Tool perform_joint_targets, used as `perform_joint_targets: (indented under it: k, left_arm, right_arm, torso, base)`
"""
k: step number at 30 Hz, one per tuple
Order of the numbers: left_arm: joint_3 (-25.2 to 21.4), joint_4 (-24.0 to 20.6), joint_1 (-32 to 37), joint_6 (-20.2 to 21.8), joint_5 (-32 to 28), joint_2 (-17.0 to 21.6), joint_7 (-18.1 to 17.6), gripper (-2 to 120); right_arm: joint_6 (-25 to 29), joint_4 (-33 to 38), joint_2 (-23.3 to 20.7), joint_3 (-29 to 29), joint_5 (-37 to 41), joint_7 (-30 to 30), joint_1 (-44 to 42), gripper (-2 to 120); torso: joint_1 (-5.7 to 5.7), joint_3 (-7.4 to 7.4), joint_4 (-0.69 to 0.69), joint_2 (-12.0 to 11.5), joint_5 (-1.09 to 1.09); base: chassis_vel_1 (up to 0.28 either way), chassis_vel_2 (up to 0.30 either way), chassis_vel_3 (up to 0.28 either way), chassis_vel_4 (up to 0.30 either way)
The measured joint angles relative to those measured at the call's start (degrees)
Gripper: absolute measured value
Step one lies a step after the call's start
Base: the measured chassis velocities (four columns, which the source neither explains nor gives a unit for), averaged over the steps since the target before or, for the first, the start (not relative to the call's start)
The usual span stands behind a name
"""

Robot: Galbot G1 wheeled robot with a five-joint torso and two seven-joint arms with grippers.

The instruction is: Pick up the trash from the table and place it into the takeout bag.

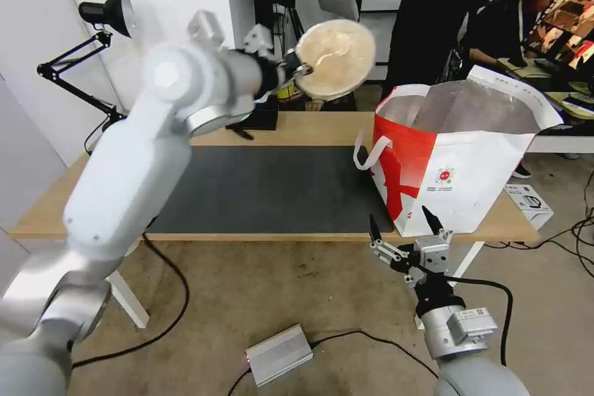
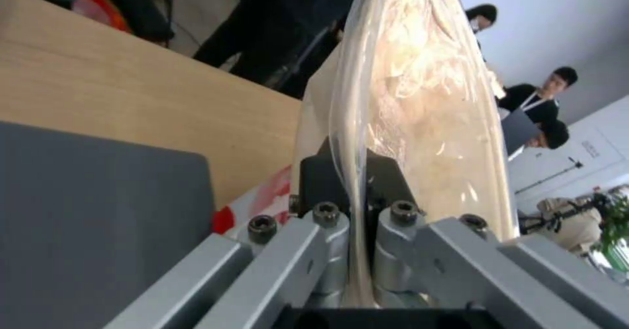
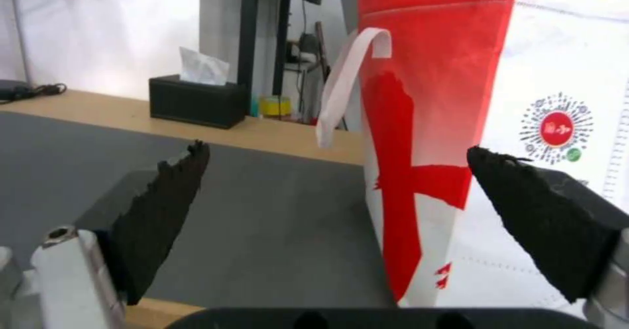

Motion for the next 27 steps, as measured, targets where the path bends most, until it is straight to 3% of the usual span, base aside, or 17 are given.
perform_joint_targets:
  k: [10, 27]
  left_arm:
    - [3.6, 8.0, -4.9, 0.5, 4.1, -8.9, 1.3, 0]
    - [5.4, 16.2, -5.7, 2.5, 11.2, -19.8, 5.2, 0]
  right_arm:
    - [0.0, 0.0, 0.1, -0.1, -0.1, 0.0, 0.4, 100]
    - [0.1, 0.5, 0.0, -0.3, 0.1, 0.1, 0.6, 100]
  torso:
    - [0.00, 0.00, -0.01, 0.0, 0.00]
    - [0.00, 0.00, 0.00, 0.0, -0.01]
  base:
    - [0.000, 0.000, 0.000, 0.000]
    - [0.000, 0.000, 0.000, 0.000]
